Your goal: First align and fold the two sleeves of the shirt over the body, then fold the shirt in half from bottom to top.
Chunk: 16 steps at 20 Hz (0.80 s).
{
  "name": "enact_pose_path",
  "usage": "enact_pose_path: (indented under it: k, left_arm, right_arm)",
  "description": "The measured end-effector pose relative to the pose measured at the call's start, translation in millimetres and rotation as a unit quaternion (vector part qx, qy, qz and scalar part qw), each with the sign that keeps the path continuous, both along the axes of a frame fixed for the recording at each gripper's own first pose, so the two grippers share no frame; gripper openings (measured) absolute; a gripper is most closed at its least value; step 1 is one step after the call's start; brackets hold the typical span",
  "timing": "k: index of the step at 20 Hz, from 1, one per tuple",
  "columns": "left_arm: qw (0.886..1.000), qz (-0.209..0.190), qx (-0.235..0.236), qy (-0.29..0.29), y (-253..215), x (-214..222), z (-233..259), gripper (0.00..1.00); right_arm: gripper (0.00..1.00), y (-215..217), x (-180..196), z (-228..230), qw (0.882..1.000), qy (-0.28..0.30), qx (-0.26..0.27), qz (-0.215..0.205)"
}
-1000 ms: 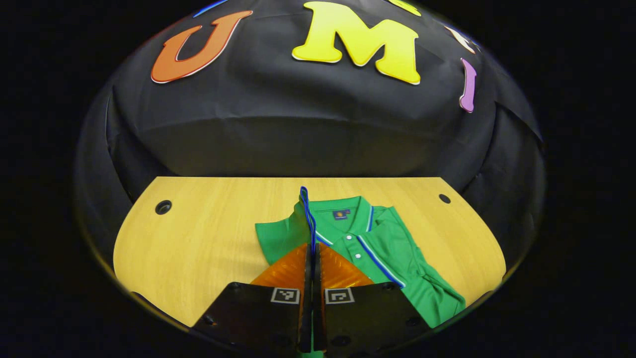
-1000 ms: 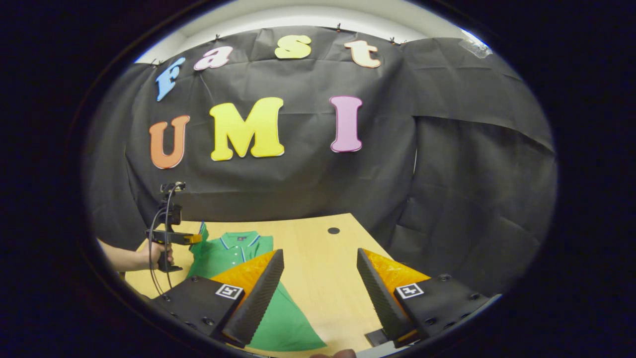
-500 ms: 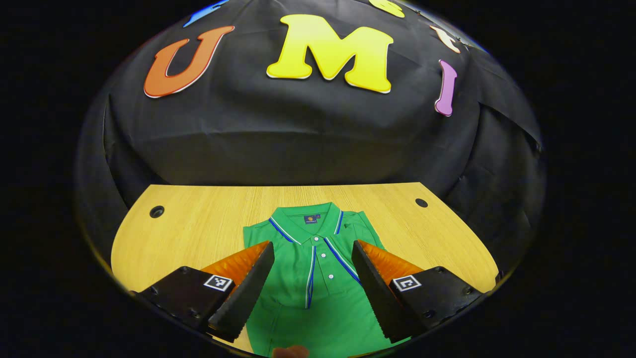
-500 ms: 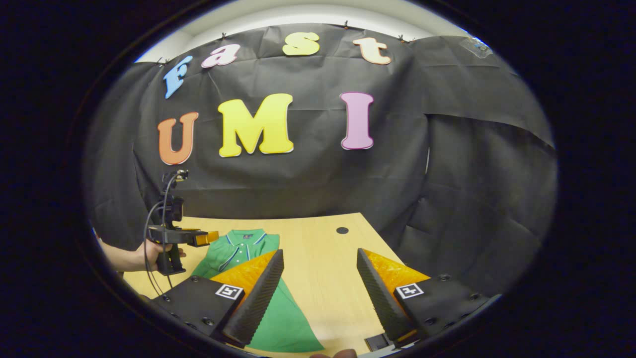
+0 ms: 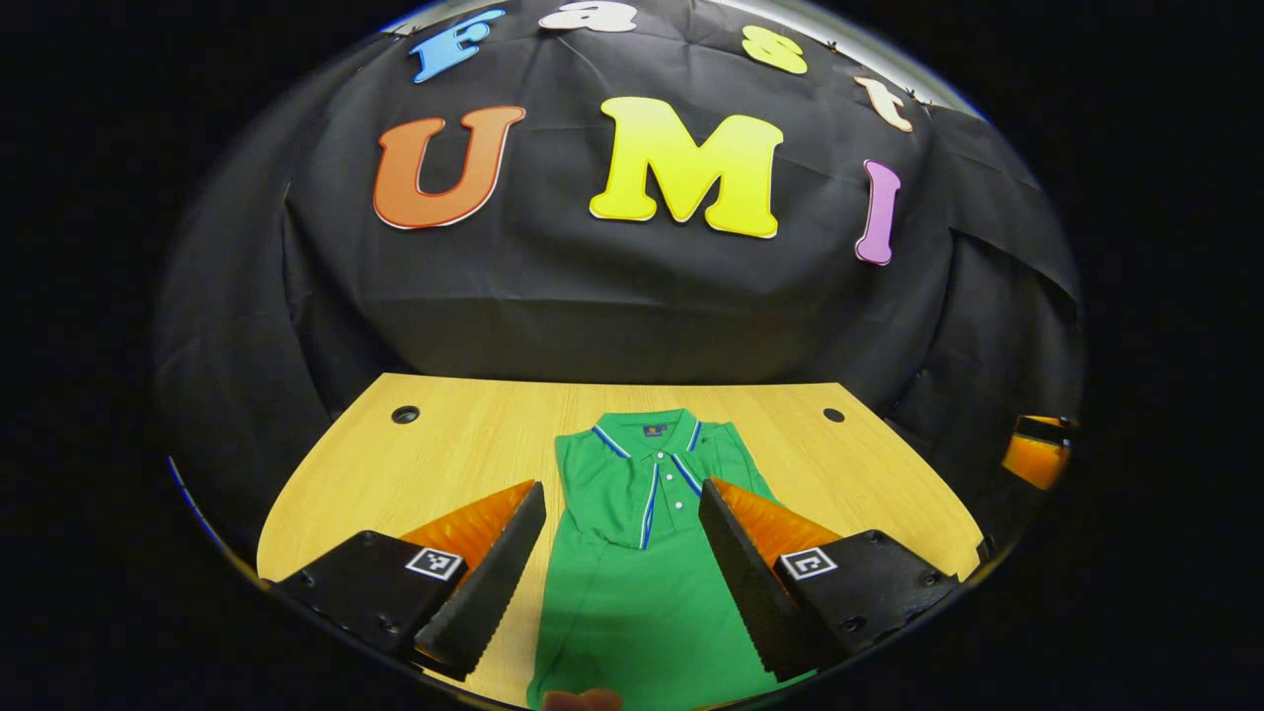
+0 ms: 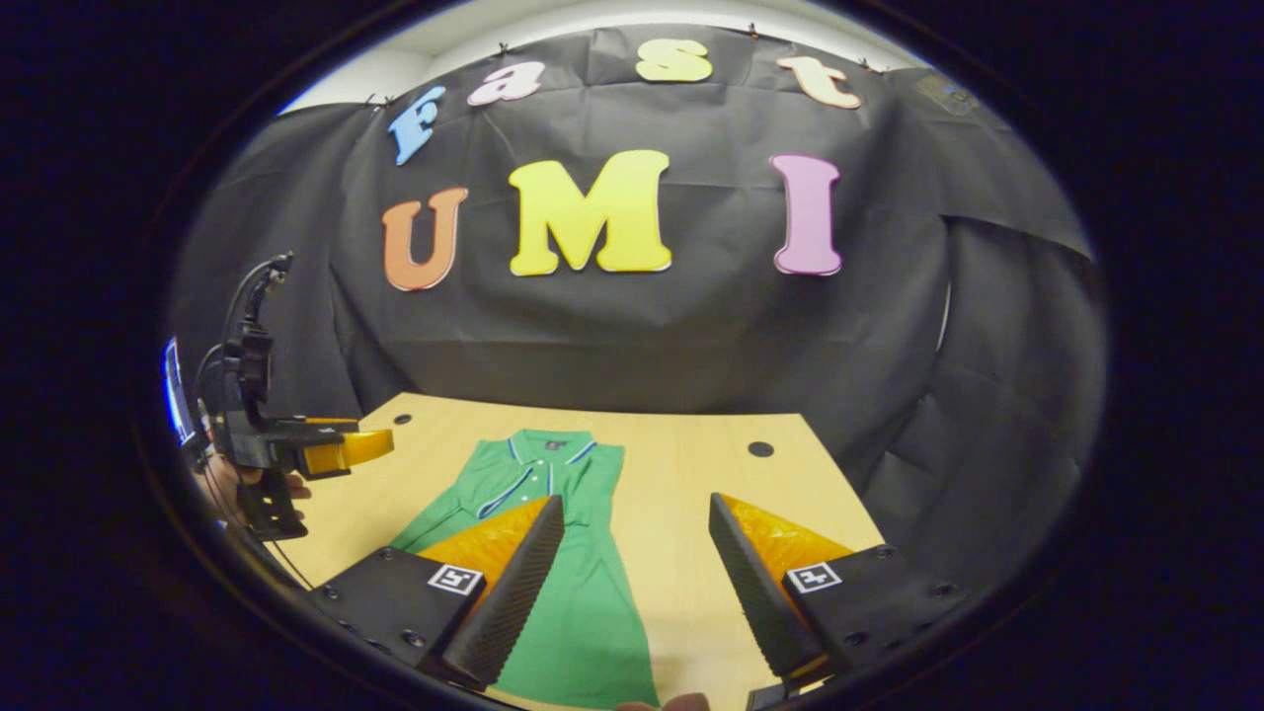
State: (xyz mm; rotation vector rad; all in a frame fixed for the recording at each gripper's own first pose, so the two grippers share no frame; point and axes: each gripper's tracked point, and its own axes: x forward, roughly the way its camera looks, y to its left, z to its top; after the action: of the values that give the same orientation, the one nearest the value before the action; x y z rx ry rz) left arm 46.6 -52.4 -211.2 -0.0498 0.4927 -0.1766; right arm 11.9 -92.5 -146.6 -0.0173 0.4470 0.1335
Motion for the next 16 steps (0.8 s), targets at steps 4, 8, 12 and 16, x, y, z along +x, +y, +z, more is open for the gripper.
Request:
enact_pose_path:
  k: [4,8,12,16]
  left_arm:
    - [0.999,-0.007,0.021,0.045,18,-61,-28,1.0]
    - [0.995,-0.025,0.051,0.087,31,-112,-55,1.0]
    - [0.987,-0.054,0.055,0.142,30,-162,-89,1.0]
    - [0.978,-0.066,0.066,0.188,40,-207,-115,1.0]
  right_arm:
    - [0.95,0,-9,-25,0.999,0.033,-0.005,0.029]
    - [0.94,-5,-27,-52,0.997,0.069,-0.014,0.042]
    - [0.94,-11,-53,-88,0.992,0.101,-0.034,0.066]
    - [0.94,-15,-99,-132,0.98,0.172,-0.049,0.086]
